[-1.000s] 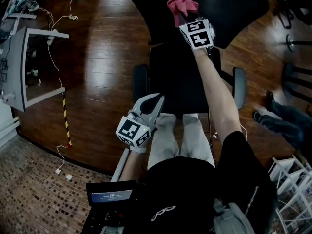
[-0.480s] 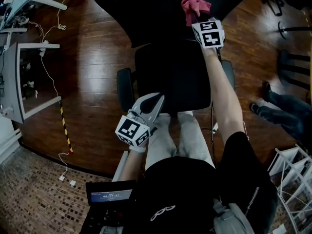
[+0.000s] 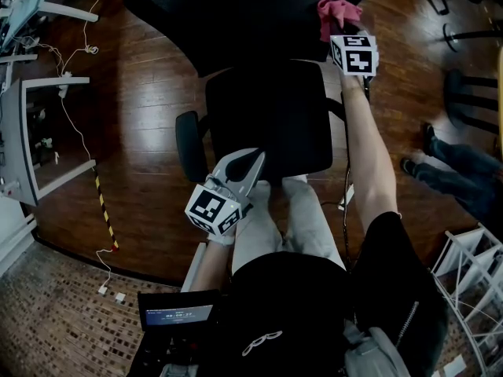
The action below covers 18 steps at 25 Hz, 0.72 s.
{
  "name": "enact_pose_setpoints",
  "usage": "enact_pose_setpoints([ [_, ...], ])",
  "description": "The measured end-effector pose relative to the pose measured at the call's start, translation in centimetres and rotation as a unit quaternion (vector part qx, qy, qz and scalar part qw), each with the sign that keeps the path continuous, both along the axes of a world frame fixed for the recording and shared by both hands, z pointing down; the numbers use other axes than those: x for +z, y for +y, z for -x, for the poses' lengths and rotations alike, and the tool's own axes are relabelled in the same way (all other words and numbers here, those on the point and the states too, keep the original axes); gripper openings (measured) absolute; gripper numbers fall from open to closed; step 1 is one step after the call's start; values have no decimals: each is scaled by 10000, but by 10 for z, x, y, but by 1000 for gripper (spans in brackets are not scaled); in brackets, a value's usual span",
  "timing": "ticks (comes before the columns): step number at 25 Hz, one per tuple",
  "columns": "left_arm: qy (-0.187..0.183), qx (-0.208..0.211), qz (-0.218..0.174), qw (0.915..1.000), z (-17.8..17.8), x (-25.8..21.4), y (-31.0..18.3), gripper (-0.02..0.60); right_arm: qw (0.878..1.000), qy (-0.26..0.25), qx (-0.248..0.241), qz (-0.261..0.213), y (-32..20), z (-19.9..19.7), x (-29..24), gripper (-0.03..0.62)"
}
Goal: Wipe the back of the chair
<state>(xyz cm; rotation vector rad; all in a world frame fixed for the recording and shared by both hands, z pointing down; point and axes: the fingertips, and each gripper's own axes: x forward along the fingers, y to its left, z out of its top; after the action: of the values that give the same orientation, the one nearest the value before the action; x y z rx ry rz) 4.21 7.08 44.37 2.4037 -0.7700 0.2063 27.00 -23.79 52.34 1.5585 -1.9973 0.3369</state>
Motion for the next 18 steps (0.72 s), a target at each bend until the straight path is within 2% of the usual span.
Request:
enact_pose_setpoints([
  [7,25,-29,19,10000,1,5,2,-6,9985,85,521,109,10,-35,11,41],
  [9,40,-57,29,10000,3,7,3,-6,9985,129,509,145,11,-34,15,41],
  [18,56,-212,70,9997,28,10,10,-6,9993,259,-150,209,8,49,25,41],
])
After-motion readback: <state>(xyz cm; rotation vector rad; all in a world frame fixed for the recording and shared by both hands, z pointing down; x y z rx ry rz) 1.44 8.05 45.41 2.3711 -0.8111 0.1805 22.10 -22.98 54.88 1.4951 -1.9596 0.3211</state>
